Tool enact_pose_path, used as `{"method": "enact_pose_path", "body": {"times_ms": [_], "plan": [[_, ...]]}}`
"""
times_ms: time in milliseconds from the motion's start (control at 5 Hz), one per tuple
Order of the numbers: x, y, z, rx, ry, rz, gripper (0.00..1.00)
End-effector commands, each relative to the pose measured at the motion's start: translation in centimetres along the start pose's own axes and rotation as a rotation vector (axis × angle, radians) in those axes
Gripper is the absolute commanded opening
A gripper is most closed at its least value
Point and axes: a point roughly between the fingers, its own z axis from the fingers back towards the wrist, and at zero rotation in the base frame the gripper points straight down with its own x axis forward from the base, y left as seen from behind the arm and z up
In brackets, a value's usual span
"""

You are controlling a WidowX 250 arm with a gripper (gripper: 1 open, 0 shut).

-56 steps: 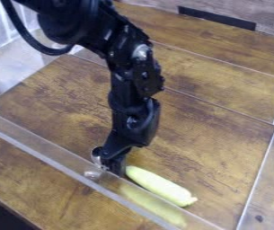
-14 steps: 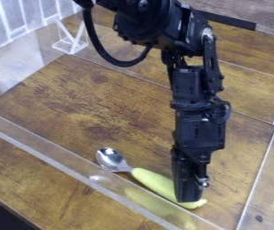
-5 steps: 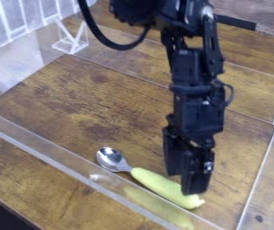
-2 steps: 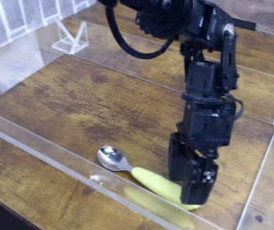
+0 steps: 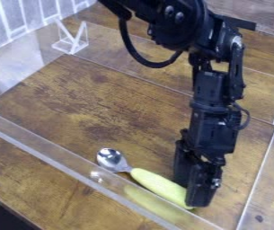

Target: Move the green spoon to the left

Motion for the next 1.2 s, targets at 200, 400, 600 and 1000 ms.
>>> {"method": "enact_pose_path", "body": {"times_ms": [200,400,600,1000], "plan": [[0.8,-1.1,1.4,0.019,0.031,-0.037,0.00],[0.8,-1.8,2.0,0.026,0.085,-0.084,0.00],[0.9,-2.2,1.5,0.017,0.139,-0.096,0.00],[0.9,-2.6,0.2,-0.002,0.220,-0.130,1.00]]}}
